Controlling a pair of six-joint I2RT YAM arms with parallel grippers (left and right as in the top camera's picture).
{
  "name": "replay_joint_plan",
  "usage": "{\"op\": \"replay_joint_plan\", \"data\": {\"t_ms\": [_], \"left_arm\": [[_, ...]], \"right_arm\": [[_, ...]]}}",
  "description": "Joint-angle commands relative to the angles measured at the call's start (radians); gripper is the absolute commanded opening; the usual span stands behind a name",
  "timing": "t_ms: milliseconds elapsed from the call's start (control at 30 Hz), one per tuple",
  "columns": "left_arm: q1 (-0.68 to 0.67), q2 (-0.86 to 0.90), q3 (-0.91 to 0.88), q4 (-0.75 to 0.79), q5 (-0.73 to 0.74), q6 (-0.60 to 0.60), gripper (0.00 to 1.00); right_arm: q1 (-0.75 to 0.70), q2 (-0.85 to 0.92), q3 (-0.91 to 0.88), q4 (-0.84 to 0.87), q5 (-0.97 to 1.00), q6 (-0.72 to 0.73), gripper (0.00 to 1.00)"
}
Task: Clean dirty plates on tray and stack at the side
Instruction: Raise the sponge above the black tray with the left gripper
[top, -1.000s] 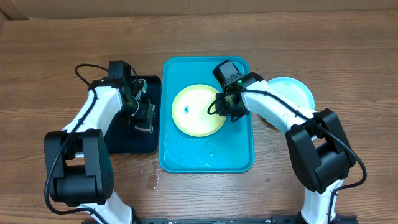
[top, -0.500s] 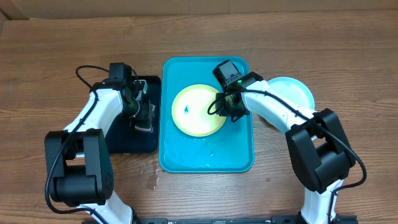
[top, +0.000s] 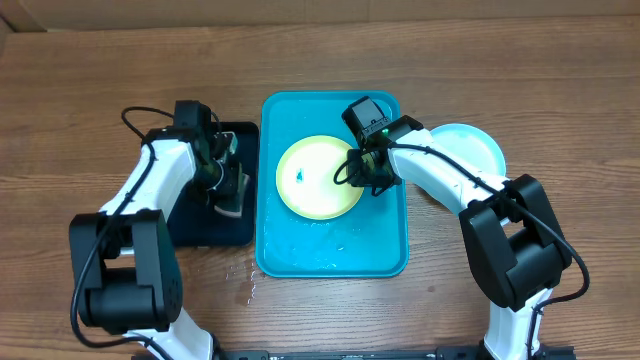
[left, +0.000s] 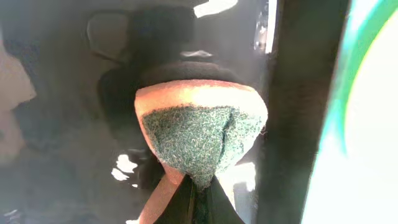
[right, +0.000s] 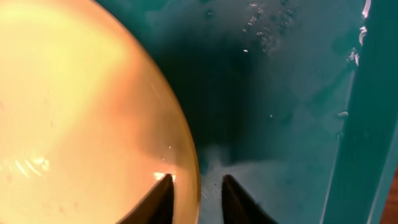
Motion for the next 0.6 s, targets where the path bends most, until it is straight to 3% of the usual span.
{"op": "replay_joint_plan", "data": {"t_ms": [0, 100, 167, 200, 267, 367, 500, 567], "left_arm": [[0.011, -0.128, 0.072, -0.013, 0.0, -0.047, 0.04], [0.01, -0.194, 0.072, -0.025, 0.0, -0.071, 0.04], [0.009, -0.225, 0.072, -0.04, 0.0, -0.081, 0.04], [0.009, -0.235, 0.072, -0.048, 0.0, -0.081, 0.04], [0.009, -0.24, 0.072, -0.064, 0.0, -0.08, 0.04], [0.009, -0.24, 0.066, -0.079, 0.0, -0.08, 0.04], [0.009, -0.24, 0.06, -0.091, 0.0, -0.08, 0.04], [0.009, -0.24, 0.06, -0.091, 0.001, -0.081, 0.04]], "right_arm": [[-0.004, 0.005, -0.006, -0.002, -0.004, 0.016, 0.11], [-0.004, 0.005, -0.006, -0.013, -0.004, 0.027, 0.12], [-0.004, 0.005, -0.006, -0.013, -0.003, 0.027, 0.43], [-0.004, 0.005, -0.006, -0.011, -0.004, 0.027, 0.51], [-0.004, 0.005, -0.006, 0.001, -0.003, 0.027, 0.55], [-0.004, 0.005, -0.006, 0.019, -0.003, 0.027, 0.41], [-0.003, 0.005, -0.006, -0.012, -0.004, 0.094, 0.04], [-0.001, 0.005, -0.006, -0.039, -0.004, 0.13, 0.04]]}}
